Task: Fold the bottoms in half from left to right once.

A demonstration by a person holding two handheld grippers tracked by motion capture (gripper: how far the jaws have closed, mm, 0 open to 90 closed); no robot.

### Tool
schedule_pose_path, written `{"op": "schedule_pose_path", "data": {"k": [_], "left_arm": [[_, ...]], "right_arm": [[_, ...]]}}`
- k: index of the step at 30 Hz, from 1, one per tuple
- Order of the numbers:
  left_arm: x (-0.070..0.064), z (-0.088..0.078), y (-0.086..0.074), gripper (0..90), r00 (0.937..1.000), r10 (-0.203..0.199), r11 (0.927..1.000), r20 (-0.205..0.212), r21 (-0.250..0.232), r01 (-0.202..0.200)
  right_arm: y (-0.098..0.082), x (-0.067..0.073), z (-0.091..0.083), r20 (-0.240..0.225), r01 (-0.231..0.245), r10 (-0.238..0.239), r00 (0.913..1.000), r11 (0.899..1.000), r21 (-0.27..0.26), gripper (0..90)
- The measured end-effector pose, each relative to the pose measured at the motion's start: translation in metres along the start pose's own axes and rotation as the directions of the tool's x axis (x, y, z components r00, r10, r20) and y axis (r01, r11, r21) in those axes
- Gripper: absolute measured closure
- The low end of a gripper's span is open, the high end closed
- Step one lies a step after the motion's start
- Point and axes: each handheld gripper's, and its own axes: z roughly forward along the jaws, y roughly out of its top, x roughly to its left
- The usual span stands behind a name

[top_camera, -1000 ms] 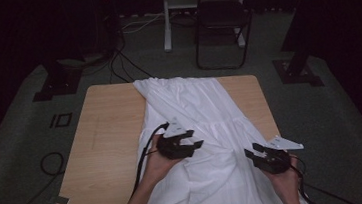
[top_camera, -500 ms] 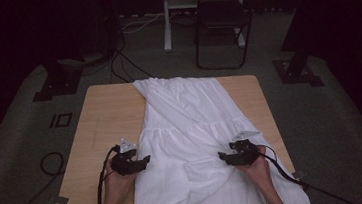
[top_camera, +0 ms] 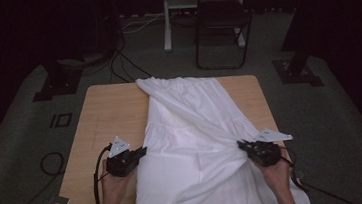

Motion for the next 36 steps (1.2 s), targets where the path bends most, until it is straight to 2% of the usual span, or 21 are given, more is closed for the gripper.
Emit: {"op": "schedule_pose_path", "data": {"k": [2, 3, 4, 6, 7, 8, 10, 11, 13, 14, 15, 16, 18, 19, 21, 24, 28, 30, 33, 35, 36], "left_arm": [[-0.012, 0.005, 0.008, 84.5, 0.9997, 0.010, 0.9999, -0.021, 0.009, -0.010], [-0.018, 0.012, 0.010, 76.3, 0.9987, 0.028, 0.9994, -0.043, 0.023, -0.027], [-0.024, 0.021, 0.010, 68.7, 0.9975, 0.040, 0.9985, -0.058, 0.039, -0.038], [-0.035, 0.045, 0.005, 59.2, 0.9981, 0.044, 0.9951, -0.043, 0.091, -0.040], [-0.040, 0.058, 0.001, 52.9, 0.9981, 0.050, 0.9925, -0.037, 0.113, -0.046], [-0.046, 0.074, -0.005, 50.5, 0.9973, 0.059, 0.9860, -0.045, 0.159, -0.051], [-0.052, 0.095, -0.014, 43.7, 0.9988, 0.043, 0.9750, -0.026, 0.219, -0.036], [-0.057, 0.107, -0.020, 42.5, 0.9983, 0.052, 0.9684, -0.027, 0.246, -0.043], [-0.061, 0.120, -0.027, 44.0, 0.9942, 0.094, 0.9531, -0.053, 0.293, -0.074], [-0.062, 0.124, -0.030, 53.6, 0.9910, 0.120, 0.9519, -0.060, 0.291, -0.097], [-0.060, 0.124, -0.029, 61.3, 0.9906, 0.123, 0.9538, -0.061, 0.283, -0.101], [-0.058, 0.124, -0.027, 72.4, 0.9894, 0.125, 0.9514, -0.074, 0.292, -0.099], [-0.052, 0.125, -0.024, 80.1, 0.9807, 0.156, 0.9464, -0.119, 0.302, -0.114], [-0.045, 0.126, -0.024, 80.9, 0.9781, 0.156, 0.9483, -0.137, 0.298, -0.110], [-0.026, 0.127, -0.022, 81.4, 0.9764, 0.131, 0.9539, -0.171, 0.290, -0.077], [0.006, 0.130, -0.017, 81.5, 0.9666, 0.092, 0.9599, -0.239, 0.279, -0.022], [0.044, 0.138, -0.005, 81.3, 0.9473, 0.068, 0.9587, -0.313, 0.283, 0.025], [0.060, 0.145, 0.001, 81.2, 0.9359, 0.067, 0.9569, -0.346, 0.288, 0.038], [0.078, 0.154, 0.010, 80.9, 0.9232, 0.056, 0.9554, -0.380, 0.289, 0.062], [0.082, 0.157, 0.012, 80.0, 0.9205, 0.046, 0.9553, -0.388, 0.286, 0.073], [0.087, 0.159, 0.015, 78.4, 0.9189, 0.027, 0.9531, -0.394, 0.287, 0.095]], "right_arm": [[0.008, -0.016, -0.022, 0.088, 0.003, 0.002, 0.9961, 0.998, -0.056, 85.5], [0.009, -0.024, -0.027, 0.100, -0.011, 0.018, 0.9949, 0.998, -0.068, 85.4], [0.009, -0.033, -0.031, 0.137, -0.021, 0.031, 0.9902, 0.997, -0.069, 85.2], [0.000, -0.050, -0.029, 0.218, -0.031, 0.035, 0.9754, 0.999, -0.024, 84.7], [-0.007, -0.059, -0.024, 0.227, -0.056, 0.055, 0.9723, 0.998, -0.005, 83.7], [-0.016, -0.066, -0.017, 0.228, -0.077, 0.070, 0.9712, 0.997, 0.023, 82.6], [-0.036, -0.076, -0.001, 0.203, -0.102, 0.082, 0.9757, 0.991, 0.090, 79.3], [-0.046, -0.080, 0.006, 0.203, -0.114, 0.087, 0.9753, 0.986, 0.122, 78.3], [-0.063, -0.084, 0.016, 0.191, -0.151, 0.120, 0.9743, 0.976, 0.155, 76.8], [-0.070, -0.085, 0.020, 0.190, -0.159, 0.125, 0.9737, 0.972, 0.171, 76.2], [-0.075, -0.085, 0.023, 0.186, -0.167, 0.132, 0.9737, 0.969, 0.183, 76.0], [-0.078, -0.084, 0.025, 0.179, -0.170, 0.136, 0.9744, 0.967, 0.192, 76.0], [-0.079, -0.080, 0.028, 0.174, -0.161, 0.127, 0.9764, 0.968, 0.194, 76.2], [-0.077, -0.078, 0.029, 0.171, -0.154, 0.120, 0.9779, 0.967, 0.202, 76.6], [-0.073, -0.074, 0.035, 0.166, -0.132, 0.098, 0.9813, 0.969, 0.209, 77.5], [-0.066, -0.070, 0.050, 0.147, -0.122, 0.094, 0.9847, 0.974, 0.194, 78.6], [-0.046, -0.064, 0.081, 0.107, -0.095, 0.075, 0.9915, 0.975, 0.198, 79.7], [-0.037, -0.062, 0.095, 0.108, -0.083, 0.063, 0.9922, 0.977, 0.196, 79.9], [-0.025, -0.061, 0.116, 0.127, -0.068, 0.045, 0.9909, 0.980, 0.189, 79.9], [-0.021, -0.062, 0.122, 0.136, -0.070, 0.045, 0.9896, 0.980, 0.185, 79.9], [-0.014, -0.063, 0.133, 0.160, -0.091, 0.061, 0.9853, 0.978, 0.186, 80.0]]}}
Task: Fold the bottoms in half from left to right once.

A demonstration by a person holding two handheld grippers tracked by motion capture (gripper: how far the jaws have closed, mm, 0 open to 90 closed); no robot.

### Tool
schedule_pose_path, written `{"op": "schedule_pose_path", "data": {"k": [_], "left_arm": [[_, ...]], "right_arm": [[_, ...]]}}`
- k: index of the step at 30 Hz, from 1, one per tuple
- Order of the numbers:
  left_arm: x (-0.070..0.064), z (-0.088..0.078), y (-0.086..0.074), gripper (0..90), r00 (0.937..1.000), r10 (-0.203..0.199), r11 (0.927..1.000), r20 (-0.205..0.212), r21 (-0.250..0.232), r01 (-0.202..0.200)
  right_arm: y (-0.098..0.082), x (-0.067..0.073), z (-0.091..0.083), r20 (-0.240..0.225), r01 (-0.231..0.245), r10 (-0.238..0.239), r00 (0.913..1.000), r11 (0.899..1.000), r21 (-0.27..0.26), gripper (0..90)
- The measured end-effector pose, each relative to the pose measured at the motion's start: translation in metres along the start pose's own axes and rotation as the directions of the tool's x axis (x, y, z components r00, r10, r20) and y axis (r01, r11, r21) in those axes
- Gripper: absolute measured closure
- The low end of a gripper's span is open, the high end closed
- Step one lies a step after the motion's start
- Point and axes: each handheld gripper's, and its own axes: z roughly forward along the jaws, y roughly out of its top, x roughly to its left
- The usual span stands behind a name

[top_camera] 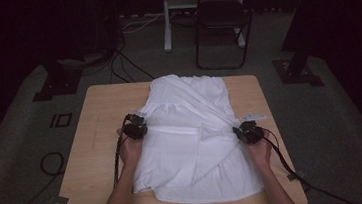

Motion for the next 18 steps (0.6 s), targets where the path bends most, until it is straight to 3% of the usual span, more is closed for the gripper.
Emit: {"op": "schedule_pose_path", "data": {"k": [1, 2, 3, 5, 9, 11, 13, 15, 16, 18], "left_arm": [[0.002, 0.001, 0.002, 78.4, 1.0000, -0.010, 1.0000, 0.002, 0.001, 0.010], [0.005, -0.003, 0.002, 70.0, 0.9992, -0.036, 0.9992, 0.019, -0.019, 0.036], [0.005, -0.003, 0.002, 63.8, 0.9992, -0.036, 0.9992, 0.019, -0.019, 0.036], [0.010, -0.023, -0.004, 59.1, 0.9986, -0.023, 0.9972, 0.048, -0.069, 0.027], [0.015, -0.046, -0.014, 55.9, 0.9980, -0.010, 0.9932, 0.062, -0.116, 0.017], [0.019, -0.069, -0.028, 53.4, 0.9960, -0.019, 0.9868, 0.087, -0.159, 0.033], [0.019, -0.083, -0.039, 52.3, 0.9961, -0.002, 0.9841, 0.089, -0.177, 0.017], [0.018, -0.088, -0.046, 51.2, 0.9960, 0.007, 0.9831, 0.089, -0.183, 0.009], [0.017, -0.098, -0.059, 50.3, 0.9943, 0.013, 0.9821, 0.106, -0.188, 0.007], [0.015, -0.105, -0.073, 47.9, 0.9936, 0.031, 0.9840, 0.108, -0.178, -0.012]], "right_arm": [[0.000, 0.000, 0.000, 0.000, 0.000, 0.000, 1.0000, 1.000, 0.000, 80.0], [0.007, 0.002, 0.003, 0.024, -0.009, 0.008, 0.9997, 1.000, 0.023, 72.5], [0.007, 0.002, 0.003, 0.024, -0.009, 0.008, 0.9997, 1.000, 0.023, 72.5], [0.016, 0.005, -0.008, 0.011, -0.026, 0.026, 0.9996, 0.999, -0.025, 64.2], [0.030, 0.017, -0.024, 0.013, 0.000, 0.001, 0.9999, 0.996, -0.091, 57.9], [0.044, 0.033, -0.033, -0.014, 0.037, -0.039, 0.9991, 0.992, -0.122, 51.3], [0.053, 0.045, -0.033, -0.050, 0.053, -0.061, 0.9969, 0.990, -0.132, 49.2], [0.057, 0.051, -0.032, -0.056, 0.067, -0.075, 0.9956, 0.989, -0.135, 47.8], [0.063, 0.061, -0.028, -0.063, 0.077, -0.086, 0.9943, 0.987, -0.140, 46.3], [0.067, 0.070, -0.022, -0.114, 0.074, -0.090, 0.9894, 0.987, -0.141, 44.5]]}}
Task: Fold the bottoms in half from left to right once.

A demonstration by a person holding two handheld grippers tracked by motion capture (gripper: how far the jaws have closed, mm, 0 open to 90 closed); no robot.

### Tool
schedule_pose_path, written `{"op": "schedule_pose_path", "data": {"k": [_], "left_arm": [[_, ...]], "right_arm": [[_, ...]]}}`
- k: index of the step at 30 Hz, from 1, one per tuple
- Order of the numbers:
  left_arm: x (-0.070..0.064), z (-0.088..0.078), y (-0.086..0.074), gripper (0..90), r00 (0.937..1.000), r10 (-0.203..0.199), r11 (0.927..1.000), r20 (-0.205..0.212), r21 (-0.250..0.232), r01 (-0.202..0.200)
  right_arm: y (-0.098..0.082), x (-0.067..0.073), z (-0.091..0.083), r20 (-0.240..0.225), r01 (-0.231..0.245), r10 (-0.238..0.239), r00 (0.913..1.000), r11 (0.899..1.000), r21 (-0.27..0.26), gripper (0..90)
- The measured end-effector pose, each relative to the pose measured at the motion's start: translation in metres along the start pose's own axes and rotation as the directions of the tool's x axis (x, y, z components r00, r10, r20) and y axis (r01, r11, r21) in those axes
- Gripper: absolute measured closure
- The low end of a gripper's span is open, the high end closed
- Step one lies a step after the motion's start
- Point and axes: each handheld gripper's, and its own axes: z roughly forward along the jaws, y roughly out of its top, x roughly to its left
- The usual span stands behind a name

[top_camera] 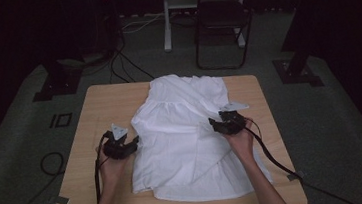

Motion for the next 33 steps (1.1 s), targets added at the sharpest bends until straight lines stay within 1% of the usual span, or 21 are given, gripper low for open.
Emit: {"op": "schedule_pose_path", "data": {"k": [5, 6, 9, 10, 11, 12, 13, 14, 15, 16, 17, 18, 20, 21, 22, 26, 27, 30, 31, 32, 33], "left_arm": [[-0.004, -0.012, -0.024, 46.5, 0.9996, -0.010, 0.9995, 0.025, 0.031, 0.010], [-0.005, -0.013, -0.033, 46.5, 0.9977, -0.052, 0.9971, 0.043, 0.059, 0.049], [-0.010, -0.014, -0.041, 46.5, 0.9966, -0.058, 0.9954, 0.058, 0.080, 0.054], [-0.014, -0.013, -0.044, 46.5, 0.9952, -0.060, 0.9946, 0.077, 0.089, 0.053], [-0.020, -0.011, -0.050, 45.9, 0.9904, -0.066, 0.9922, 0.122, 0.114, 0.052], [-0.020, -0.011, -0.050, 45.9, 0.9904, -0.066, 0.9922, 0.122, 0.114, 0.052], [-0.024, -0.006, -0.054, 46.1, 0.9897, -0.049, 0.9904, 0.134, 0.134, 0.031], [-0.025, -0.006, -0.055, 48.5, 0.9878, -0.046, 0.9915, 0.149, 0.127, 0.027], [-0.025, -0.006, -0.055, 60.5, 0.9878, -0.046, 0.9915, 0.149, 0.127, 0.027], [-0.025, -0.006, -0.054, 60.5, 0.9838, -0.043, 0.9913, 0.174, 0.130, 0.021], [-0.024, -0.009, -0.052, 83.7, 0.9814, -0.038, 0.9921, 0.188, 0.125, 0.015], [-0.024, -0.009, -0.052, 87.8, 0.9814, -0.038, 0.9921, 0.188, 0.125, 0.015], [-0.023, -0.017, -0.051, 89.3, 0.9814, -0.027, 0.9938, 0.190, 0.111, 0.006], [-0.022, -0.022, -0.050, 89.3, 0.9832, -0.014, 0.9949, 0.182, 0.101, -0.005], [-0.022, -0.034, -0.049, 89.6, 0.9837, 0.001, 0.9968, 0.180, 0.079, -0.016], [-0.027, -0.059, -0.046, 89.7, 0.9848, 0.042, 0.9982, 0.169, 0.034, -0.048], [-0.027, -0.059, -0.046, 89.7, 0.9848, 0.042, 0.9982, 0.169, 0.034, -0.048], [-0.034, -0.079, -0.047, 89.8, 0.9825, 0.087, 0.9958, 0.164, 0.013, -0.091], [-0.034, -0.079, -0.047, 89.8, 0.9825, 0.087, 0.9958, 0.164, 0.013, -0.091], [-0.037, -0.086, -0.049, 89.8, 0.9820, 0.100, 0.9946, 0.160, 0.012, -0.103], [-0.037, -0.086, -0.049, 89.8, 0.9820, 0.100, 0.9946, 0.160, 0.012, -0.103]], "right_arm": [[0.003, 0.014, 0.022, -0.047, 0.029, -0.027, 0.9985, 0.999, 0.043, 44.0], [0.002, 0.017, 0.033, -0.056, 0.026, -0.022, 0.9982, 0.997, 0.073, 45.7], [-0.002, 0.016, 0.043, -0.059, 0.013, -0.007, 0.9982, 0.995, 0.097, 47.7], [-0.004, 0.015, 0.047, -0.061, 0.005, 0.002, 0.9981, 0.994, 0.112, 51.0], [-0.009, 0.012, 0.050, -0.085, 0.005, 0.007, 0.9964, 0.991, 0.133, 70.9], [-0.009, 0.012, 0.050, -0.085, 0.005, 0.007, 0.9964, 0.991, 0.133, 70.9], [-0.013, 0.011, 0.044, -0.083, 0.026, -0.015, 0.9964, 0.991, 0.131, 85.9], [-0.015, 0.010, 0.038, -0.084, 0.028, -0.019, 0.9963, 0.993, 0.118, 87.9], [-0.015, 0.010, 0.038, -0.084, 0.028, -0.019, 0.9963, 0.993, 0.118, 87.9], [-0.017, 0.008, 0.030, -0.085, 0.025, -0.016, 0.9963, 0.995, 0.101, 88.3], [-0.021, 0.005, 0.010, -0.084, 0.019, -0.014, 0.9964, 0.998, 0.065, 88.5], [-0.024, 0.003, -0.003, -0.080, 0.023, -0.019, 0.9966, 0.999, 0.047, 88.6], [-0.033, -0.001, -0.031, -0.073, 0.026, -0.025, 0.9970, 1.000, 0.008, 88.5], [-0.033, -0.001, -0.031, -0.073, 0.026, -0.025, 0.9970, 1.000, 0.008, 88.5], [-0.044, -0.005, -0.061, -0.049, 0.037, -0.038, 0.9981, 0.999, -0.029, 88.6], [-0.072, -0.012, -0.117, -0.035, 0.019, -0.022, 0.9991, 0.996, -0.086, 88.6], [-0.072, -0.012, -0.117, -0.035, 0.019, -0.022, 0.9991, 0.996, -0.086, 88.6], [-0.109, -0.015, -0.156, 0.037, 0.014, -0.010, 0.9992, 0.996, -0.090, 88.6], [-0.109, -0.015, -0.156, 0.037, 0.014, -0.010, 0.9992, 0.996, -0.090, 88.6], [-0.130, -0.019, -0.172, 0.047, -0.012, 0.016, 0.9988, 0.996, -0.089, 88.6], [-0.130, -0.019, -0.172, 0.047, -0.012, 0.016, 0.9988, 0.996, -0.089, 88.6]]}}
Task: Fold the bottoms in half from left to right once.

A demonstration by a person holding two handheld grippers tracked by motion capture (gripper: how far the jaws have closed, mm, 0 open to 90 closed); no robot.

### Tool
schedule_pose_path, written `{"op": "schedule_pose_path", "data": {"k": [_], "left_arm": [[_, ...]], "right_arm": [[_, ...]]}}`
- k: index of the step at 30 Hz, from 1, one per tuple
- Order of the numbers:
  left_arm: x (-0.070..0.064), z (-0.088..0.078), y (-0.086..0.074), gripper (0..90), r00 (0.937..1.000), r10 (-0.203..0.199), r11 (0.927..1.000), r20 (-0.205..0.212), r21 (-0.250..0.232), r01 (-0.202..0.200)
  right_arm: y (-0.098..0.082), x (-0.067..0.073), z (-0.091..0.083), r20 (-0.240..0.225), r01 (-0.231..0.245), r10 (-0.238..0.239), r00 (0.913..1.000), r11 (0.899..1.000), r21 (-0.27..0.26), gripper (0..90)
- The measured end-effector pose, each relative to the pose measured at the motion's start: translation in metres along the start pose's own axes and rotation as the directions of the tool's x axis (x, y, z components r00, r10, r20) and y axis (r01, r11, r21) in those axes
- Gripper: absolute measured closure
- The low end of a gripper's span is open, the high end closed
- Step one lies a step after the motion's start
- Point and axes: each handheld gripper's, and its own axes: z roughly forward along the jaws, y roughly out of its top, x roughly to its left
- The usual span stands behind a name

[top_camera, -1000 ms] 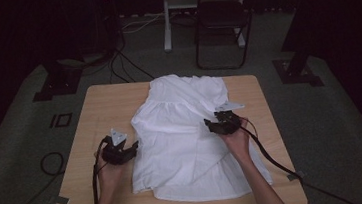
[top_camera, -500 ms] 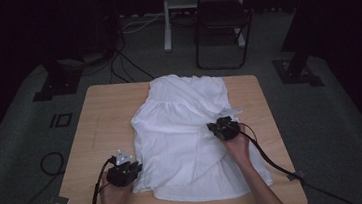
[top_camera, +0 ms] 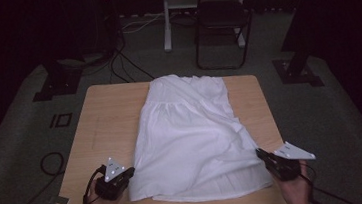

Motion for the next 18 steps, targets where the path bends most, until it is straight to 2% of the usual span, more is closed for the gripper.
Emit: {"op": "schedule_pose_path", "data": {"k": [1, 2, 3, 4, 5, 6, 7, 8, 9, 10, 11, 12, 13, 14, 15, 17, 18], "left_arm": [[-0.002, -0.002, -0.001, 89.8, 1.0000, 0.001, 1.0000, -0.003, 0.004, -0.001], [-0.006, -0.002, -0.004, 89.8, 0.9996, 0.020, 0.9995, -0.021, 0.023, -0.019], [-0.007, 0.000, -0.006, 89.8, 0.9996, 0.019, 0.9992, -0.019, 0.034, -0.019], [-0.007, 0.000, -0.006, 89.7, 0.9996, 0.019, 0.9992, -0.019, 0.034, -0.019], [-0.008, 0.005, -0.009, 89.4, 0.9998, 0.016, 0.9988, -0.009, 0.046, -0.015], [-0.008, 0.007, -0.010, 88.0, 0.9998, 0.011, 0.9987, -0.014, 0.049, -0.011], [-0.007, 0.009, -0.011, 81.9, 0.9998, 0.004, 0.9992, -0.020, 0.040, -0.003], [-0.005, 0.009, -0.011, 70.9, 0.9995, -0.001, 0.9997, -0.031, 0.023, 0.002], [-0.003, 0.008, -0.010, 63.7, 0.9993, -0.011, 0.9999, -0.037, 0.012, 0.011], [-0.003, 0.008, -0.010, 60.4, 0.9993, -0.011, 0.9999, -0.037, 0.012, 0.011], [0.000, 0.008, -0.008, 60.4, 0.9987, -0.020, 0.9998, -0.046, 0.000, 0.020], [0.004, 0.008, -0.006, 55.0, 0.9980, -0.026, 0.9996, -0.057, -0.008, 0.025], [0.012, 0.010, 0.000, 53.5, 0.9964, -0.036, 0.9992, -0.077, -0.020, 0.034], [0.012, 0.010, 0.000, 51.5, 0.9964, -0.036, 0.9992, -0.077, -0.020, 0.034], [0.019, 0.015, 0.006, 49.7, 0.9939, -0.040, 0.9988, -0.103, -0.033, 0.037], [0.023, 0.018, 0.010, 47.4, 0.9925, -0.050, 0.9983, -0.112, -0.034, 0.046], [0.029, 0.025, 0.018, 46.5, 0.9908, -0.060, 0.9975, -0.122, -0.044, 0.055]], "right_arm": [[-0.009, -0.003, -0.007, 0.006, -0.014, 0.014, 0.9999, 1.000, 0.007, 88.6], [-0.028, -0.009, -0.018, -0.004, -0.065, 0.065, 0.9979, 0.998, 0.016, 88.6], [-0.037, -0.011, -0.020, -0.002, -0.085, 0.085, 0.9964, 0.996, 0.027, 88.6], [-0.037, -0.011, -0.020, -0.002, -0.085, 0.085, 0.9964, 0.996, 0.027, 88.6], [-0.054, -0.016, -0.017, -0.005, -0.123, 0.124, 0.9923, 0.990, 0.061, 88.2], [-0.060, -0.018, -0.014, -0.036, -0.148, 0.151, 0.9878, 0.986, 0.081, 85.9], [-0.065, -0.018, -0.011, -0.049, -0.152, 0.158, 0.9862, 0.983, 0.101, 78.2], [-0.067, -0.018, -0.010, -0.050, -0.143, 0.149, 0.9875, 0.984, 0.110, 67.7], [-0.066, -0.019, -0.011, -0.048, -0.141, 0.147, 0.9880, 0.985, 0.104, 60.5], [-0.066, -0.019, -0.011, -0.048, -0.141, 0.147, 0.9880, 0.985, 0.104, 60.5], [-0.064, -0.020, -0.014, -0.047, -0.141, 0.146, 0.9882, 0.986, 0.088, 56.0], [-0.056, -0.024, -0.022, -0.031, -0.139, 0.141, 0.9896, 0.989, 0.045, 49.7], [-0.052, -0.027, -0.026, -0.028, -0.136, 0.137, 0.9902, 0.990, 0.025, 48.4], [-0.052, -0.027, -0.026, -0.028, -0.136, 0.137, 0.9902, 0.990, 0.025, 48.4], [-0.043, -0.032, -0.030, -0.014, -0.125, 0.125, 0.9921, 0.992, -0.005, 46.9], [-0.034, -0.035, -0.032, -0.005, -0.110, 0.110, 0.9940, 0.994, -0.027, 46.5], [-0.030, -0.036, -0.031, -0.001, -0.105, 0.105, 0.9945, 0.994, -0.037, 46.4]]}}
